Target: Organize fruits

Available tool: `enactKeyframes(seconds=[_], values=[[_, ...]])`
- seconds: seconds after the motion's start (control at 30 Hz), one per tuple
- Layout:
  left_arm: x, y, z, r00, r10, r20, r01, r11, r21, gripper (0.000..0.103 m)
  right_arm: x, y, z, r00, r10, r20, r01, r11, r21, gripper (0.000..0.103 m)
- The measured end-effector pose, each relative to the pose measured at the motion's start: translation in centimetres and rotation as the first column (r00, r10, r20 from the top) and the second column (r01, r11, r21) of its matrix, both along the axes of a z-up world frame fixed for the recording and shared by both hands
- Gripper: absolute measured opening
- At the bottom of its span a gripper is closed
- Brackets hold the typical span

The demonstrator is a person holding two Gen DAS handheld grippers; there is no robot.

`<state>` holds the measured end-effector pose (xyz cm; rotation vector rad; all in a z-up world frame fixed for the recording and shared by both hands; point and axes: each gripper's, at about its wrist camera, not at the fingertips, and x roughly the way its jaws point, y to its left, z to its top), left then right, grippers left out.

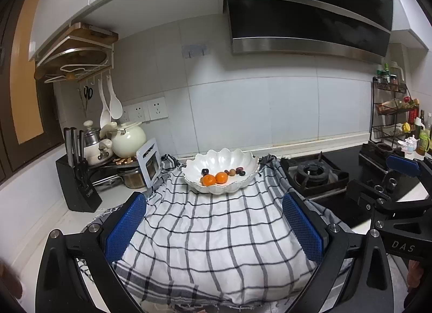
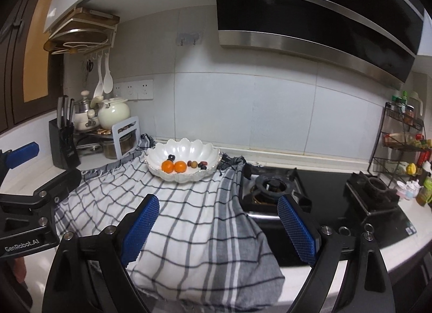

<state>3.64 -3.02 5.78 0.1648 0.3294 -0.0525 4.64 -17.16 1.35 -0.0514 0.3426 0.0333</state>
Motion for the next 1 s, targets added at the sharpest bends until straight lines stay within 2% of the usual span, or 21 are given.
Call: enactKeyframes(seconds=[0.2,0.53,1.0], values=[[-2.4,0.6,-0.5,1.0,0.023,0.001,-0.023,1.0,-0.019,0.103,-2.7,0.2,-0.2,1.0,-0.003,0.006,0.003,1.0,-0.006,0.091],[-4.7,1.5,-1.1,1.0,-0.001,-0.025,0.0,0.999,-0.044,0.103,-5.7,1.0,-1.3,1.0,0.002,-0.007,-0.002,1.0,0.001,0.091],[-6.1,1.6,-0.6,0.999,-0.038,-0.004,0.038,0.998,-0.044,0.103,-7.0,0.7,-1.2,1.0,-0.014,-0.007,0.014,1.0,0.004,0.091]])
